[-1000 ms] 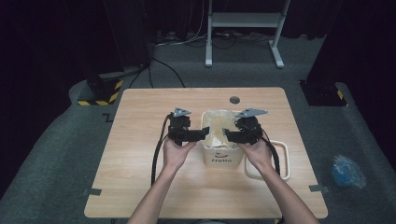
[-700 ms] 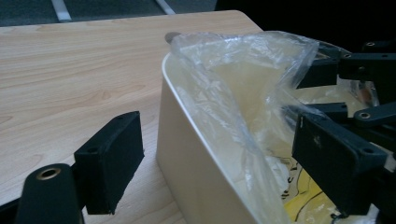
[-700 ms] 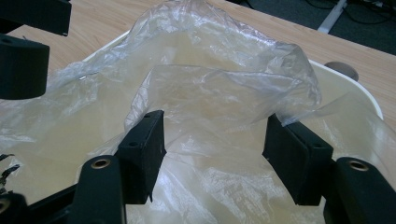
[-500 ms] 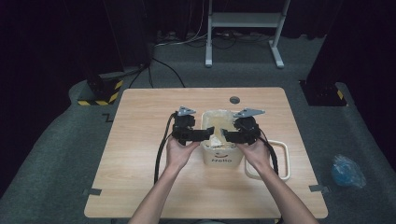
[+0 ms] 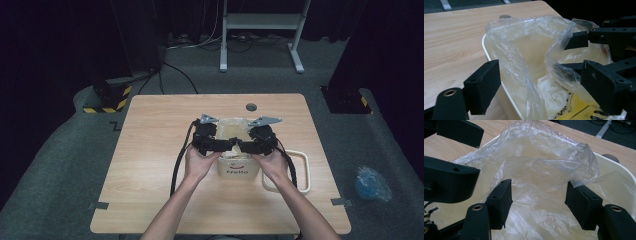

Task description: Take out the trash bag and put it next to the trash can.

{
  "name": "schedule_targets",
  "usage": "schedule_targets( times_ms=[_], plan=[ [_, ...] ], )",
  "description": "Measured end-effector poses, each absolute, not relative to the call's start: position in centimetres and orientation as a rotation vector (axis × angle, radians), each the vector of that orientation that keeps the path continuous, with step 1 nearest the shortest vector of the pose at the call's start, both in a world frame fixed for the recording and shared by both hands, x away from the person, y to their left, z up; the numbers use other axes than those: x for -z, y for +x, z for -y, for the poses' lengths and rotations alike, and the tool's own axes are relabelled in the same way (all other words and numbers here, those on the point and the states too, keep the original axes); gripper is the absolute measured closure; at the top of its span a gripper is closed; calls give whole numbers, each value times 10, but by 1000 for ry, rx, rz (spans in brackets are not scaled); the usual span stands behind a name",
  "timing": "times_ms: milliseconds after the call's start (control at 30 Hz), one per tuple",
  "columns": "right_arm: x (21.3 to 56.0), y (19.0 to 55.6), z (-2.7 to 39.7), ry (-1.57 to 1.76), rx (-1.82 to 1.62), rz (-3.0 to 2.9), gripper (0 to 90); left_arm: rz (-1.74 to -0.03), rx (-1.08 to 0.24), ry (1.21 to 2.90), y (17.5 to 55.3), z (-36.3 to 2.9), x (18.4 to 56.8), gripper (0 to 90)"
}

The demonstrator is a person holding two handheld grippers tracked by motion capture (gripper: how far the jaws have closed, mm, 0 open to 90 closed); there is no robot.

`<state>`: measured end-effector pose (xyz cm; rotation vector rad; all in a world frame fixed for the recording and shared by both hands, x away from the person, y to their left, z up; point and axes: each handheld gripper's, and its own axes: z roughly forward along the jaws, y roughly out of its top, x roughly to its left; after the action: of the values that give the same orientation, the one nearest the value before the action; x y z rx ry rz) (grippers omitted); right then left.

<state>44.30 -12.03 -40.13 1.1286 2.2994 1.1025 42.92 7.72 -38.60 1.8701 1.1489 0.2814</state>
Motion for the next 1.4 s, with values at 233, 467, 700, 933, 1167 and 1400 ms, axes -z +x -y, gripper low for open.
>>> schedule_targets(
  times_ms=[233, 467, 700, 933, 1167, 1400],
  plan=[
    [401, 441, 118, 1108, -1106, -2302, 381, -1146, -314, 1896, 430, -68, 384, 235],
    [401, 440, 119, 1101, -1102, -2304, 375, -1151, -342, 1907, 434, -65, 380, 298],
    [401, 438, 116, 1072, -1089, -2308, 374, -1176, -342, 1934, 439, -59, 380, 385],
    [402, 438, 116, 1061, -1088, -2309, 373, -1163, -328, 1955, 441, -55, 383, 535],
    [403, 437, 115, 1053, -1080, -2310, 372, -1168, -322, 1977, 443, -54, 385, 655],
    [403, 436, 115, 1055, -1076, -2309, 371, -1166, -342, 2016, 444, -53, 388, 820]
  ],
)
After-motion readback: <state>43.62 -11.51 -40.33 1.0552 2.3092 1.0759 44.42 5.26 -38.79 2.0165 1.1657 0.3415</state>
